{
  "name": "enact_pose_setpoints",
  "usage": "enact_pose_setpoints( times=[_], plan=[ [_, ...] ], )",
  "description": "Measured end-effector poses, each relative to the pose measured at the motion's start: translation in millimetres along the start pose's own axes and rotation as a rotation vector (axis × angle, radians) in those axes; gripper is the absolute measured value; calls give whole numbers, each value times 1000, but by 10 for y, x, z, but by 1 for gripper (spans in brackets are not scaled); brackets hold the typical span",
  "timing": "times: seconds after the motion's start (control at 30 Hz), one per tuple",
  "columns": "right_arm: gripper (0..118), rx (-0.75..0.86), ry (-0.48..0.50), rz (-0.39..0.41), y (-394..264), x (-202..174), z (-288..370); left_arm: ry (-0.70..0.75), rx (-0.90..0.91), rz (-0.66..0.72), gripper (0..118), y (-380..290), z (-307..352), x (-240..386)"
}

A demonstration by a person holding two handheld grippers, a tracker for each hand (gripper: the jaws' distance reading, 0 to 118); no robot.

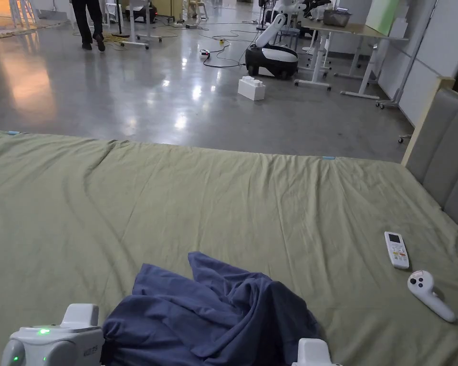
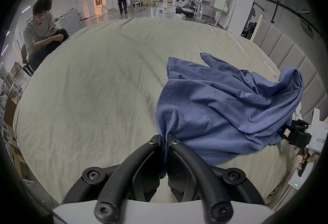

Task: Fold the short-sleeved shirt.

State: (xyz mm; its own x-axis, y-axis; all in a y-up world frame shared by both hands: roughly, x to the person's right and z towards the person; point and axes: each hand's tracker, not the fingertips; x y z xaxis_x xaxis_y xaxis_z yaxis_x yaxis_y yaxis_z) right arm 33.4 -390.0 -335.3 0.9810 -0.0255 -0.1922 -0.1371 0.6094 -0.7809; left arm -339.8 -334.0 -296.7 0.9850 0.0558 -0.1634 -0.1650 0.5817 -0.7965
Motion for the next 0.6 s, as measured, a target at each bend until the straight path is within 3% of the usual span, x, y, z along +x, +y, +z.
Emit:
enact_pose_setpoints(
  times=[0.03,0.13,0.2,0.27,0.43,0.6],
  plan=[
    [49,-32,-9,11,-9,-14,-77,0,0,5,7,-19,15,8],
    [26,-21,-33,34,-97,-29,-137,-2,-9,26,7,-63,-13,-2],
    [21,-8,-31,36,-97,-22,-102,-1,-8,30,7,-104,46,14],
    [9,4,-42,51,-101,-3,-71,-3,-11,32,7,-122,40,7],
    [7,66,-134,73,-28,122,79,-8,45,39,7,-73,124,10],
    [6,189,-160,-9,183,408,377,-17,127,58,7,137,257,-22]
  ],
)
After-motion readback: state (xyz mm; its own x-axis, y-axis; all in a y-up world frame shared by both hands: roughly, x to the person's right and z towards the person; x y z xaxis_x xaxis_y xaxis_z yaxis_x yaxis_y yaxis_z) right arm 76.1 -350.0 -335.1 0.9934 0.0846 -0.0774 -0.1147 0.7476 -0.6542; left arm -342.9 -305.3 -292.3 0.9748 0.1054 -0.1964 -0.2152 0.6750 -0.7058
